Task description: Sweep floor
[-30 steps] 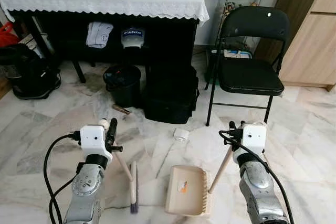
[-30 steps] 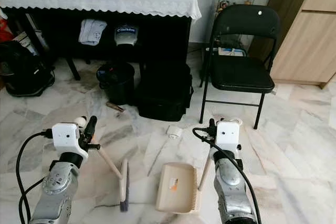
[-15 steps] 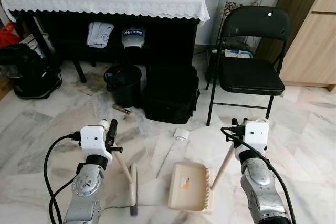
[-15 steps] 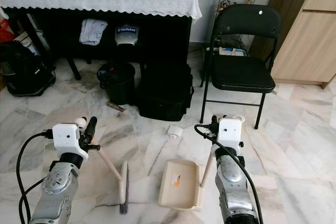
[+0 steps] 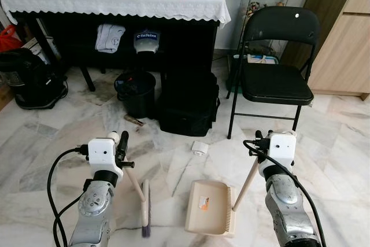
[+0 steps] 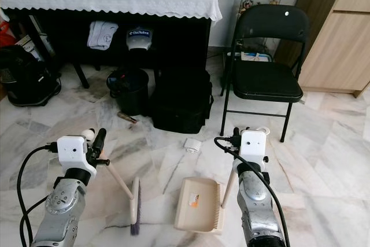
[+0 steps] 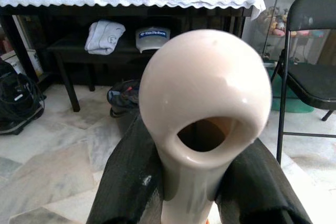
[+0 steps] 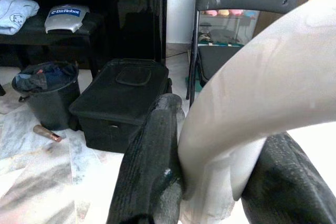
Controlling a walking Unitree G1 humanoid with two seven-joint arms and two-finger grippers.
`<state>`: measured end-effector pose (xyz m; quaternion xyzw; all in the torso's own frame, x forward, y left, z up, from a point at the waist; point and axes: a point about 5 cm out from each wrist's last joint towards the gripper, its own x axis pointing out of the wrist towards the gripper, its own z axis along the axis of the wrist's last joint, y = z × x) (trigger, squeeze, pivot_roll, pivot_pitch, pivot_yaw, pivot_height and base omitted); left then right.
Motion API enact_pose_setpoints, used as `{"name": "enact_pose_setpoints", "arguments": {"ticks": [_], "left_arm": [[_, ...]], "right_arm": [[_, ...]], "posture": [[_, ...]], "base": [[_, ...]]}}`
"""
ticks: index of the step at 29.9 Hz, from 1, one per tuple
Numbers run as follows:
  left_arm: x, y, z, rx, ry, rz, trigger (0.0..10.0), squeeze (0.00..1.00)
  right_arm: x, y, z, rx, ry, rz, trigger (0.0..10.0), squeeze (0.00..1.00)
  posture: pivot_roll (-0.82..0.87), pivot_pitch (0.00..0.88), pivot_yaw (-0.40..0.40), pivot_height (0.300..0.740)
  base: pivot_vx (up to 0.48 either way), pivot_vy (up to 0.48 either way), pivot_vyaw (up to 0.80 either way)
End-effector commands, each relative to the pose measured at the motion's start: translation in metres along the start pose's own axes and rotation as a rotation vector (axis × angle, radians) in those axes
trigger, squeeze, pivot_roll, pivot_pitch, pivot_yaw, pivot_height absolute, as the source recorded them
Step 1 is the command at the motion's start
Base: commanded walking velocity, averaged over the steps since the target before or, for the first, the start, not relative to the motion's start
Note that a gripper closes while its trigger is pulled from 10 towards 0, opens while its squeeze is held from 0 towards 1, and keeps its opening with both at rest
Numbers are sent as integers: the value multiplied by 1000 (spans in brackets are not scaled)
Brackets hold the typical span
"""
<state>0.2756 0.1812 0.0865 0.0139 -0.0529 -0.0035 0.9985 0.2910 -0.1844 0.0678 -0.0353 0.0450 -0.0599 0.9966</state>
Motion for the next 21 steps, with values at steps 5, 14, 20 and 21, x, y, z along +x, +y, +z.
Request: {"name": "enact_pose_setpoints", "arguments": {"ticks": [5,14,20,21], "left_arm": [[2,-1,8,7,-45,-13,10000,0],[2,-2,8,5,-42,-20,10000,0],[2,-3,7,4,-42,-22,10000,0],[1,-3,7,3,-42,-22,10000,0]], "right_arm": [[1,-1,7,9,-30,-6,10000,0],[1,-1,6,9,-28,-6,10000,0],[1,-1,6,8,-28,-2,10000,0],[1,-1,6,14,-28,-2,10000,0]], "posture": [[-7,0,-4,740],[-9,0,-3,740],[-10,0,-3,740],[-10,0,-3,740]], "base": [[307,0,0],[314,0,0],[317,0,0],[315,0,0]]}}
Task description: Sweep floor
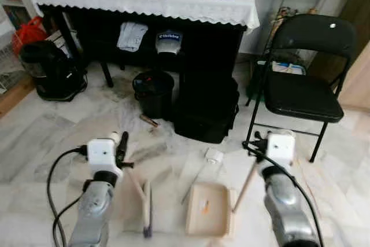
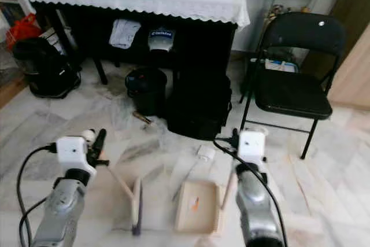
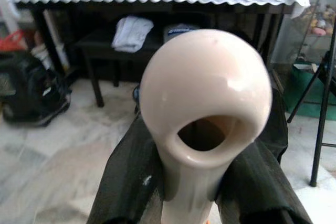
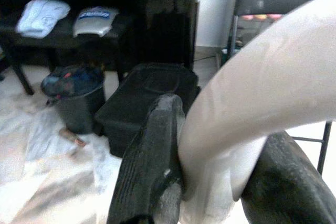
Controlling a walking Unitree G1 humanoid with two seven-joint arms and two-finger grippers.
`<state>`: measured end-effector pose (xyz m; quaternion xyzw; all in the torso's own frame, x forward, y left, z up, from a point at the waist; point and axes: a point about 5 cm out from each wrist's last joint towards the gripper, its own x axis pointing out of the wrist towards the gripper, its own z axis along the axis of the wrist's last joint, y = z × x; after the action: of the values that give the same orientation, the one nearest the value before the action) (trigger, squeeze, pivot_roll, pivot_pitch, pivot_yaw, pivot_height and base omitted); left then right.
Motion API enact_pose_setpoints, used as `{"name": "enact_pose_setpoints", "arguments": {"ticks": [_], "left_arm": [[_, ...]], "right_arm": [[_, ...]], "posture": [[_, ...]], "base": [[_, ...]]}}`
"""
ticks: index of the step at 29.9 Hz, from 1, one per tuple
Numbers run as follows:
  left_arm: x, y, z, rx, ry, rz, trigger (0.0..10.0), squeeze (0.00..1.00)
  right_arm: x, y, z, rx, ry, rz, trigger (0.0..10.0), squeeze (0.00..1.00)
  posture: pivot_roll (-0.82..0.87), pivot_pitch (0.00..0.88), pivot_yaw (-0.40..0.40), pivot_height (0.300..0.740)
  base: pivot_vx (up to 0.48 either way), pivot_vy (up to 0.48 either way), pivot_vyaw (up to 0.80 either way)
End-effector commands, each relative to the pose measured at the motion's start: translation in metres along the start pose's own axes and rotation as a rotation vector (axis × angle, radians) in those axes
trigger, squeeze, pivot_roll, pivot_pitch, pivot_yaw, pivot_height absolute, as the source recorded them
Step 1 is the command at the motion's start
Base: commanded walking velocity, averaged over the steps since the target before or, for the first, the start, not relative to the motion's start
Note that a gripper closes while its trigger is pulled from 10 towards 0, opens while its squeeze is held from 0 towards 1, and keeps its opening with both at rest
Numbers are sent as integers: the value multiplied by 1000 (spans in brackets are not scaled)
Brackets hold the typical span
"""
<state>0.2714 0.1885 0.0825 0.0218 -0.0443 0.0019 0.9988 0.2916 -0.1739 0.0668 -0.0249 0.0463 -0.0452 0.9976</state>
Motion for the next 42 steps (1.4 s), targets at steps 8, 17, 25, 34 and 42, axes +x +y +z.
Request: {"name": "enact_pose_setpoints", "arguments": {"ticks": [8,17,25,34,42], "left_arm": [[5,-11,11,-15,-59,-35,10000,0],[5,-11,10,-14,-58,-36,10000,0],[5,-11,11,-15,-58,-37,10000,0],[5,-11,10,-16,-57,-35,10000,0],[5,-11,10,-16,-57,-35,10000,0]], "right_arm": [[1,-11,5,12,-24,-34,10000,0],[1,-10,6,12,-29,-25,10000,0],[1,-11,6,16,-30,-26,10000,0],[1,-11,6,13,-29,-25,10000,0],[1,-11,6,14,-29,-24,10000,0]], "posture": [[-10,0,-3,740],[-8,0,-4,740],[-10,0,-4,740],[-8,0,-5,740],[-8,0,-6,740]], "base": [[319,0,-58],[319,0,-427],[318,0,0],[317,0,0],[318,0,0]]}}
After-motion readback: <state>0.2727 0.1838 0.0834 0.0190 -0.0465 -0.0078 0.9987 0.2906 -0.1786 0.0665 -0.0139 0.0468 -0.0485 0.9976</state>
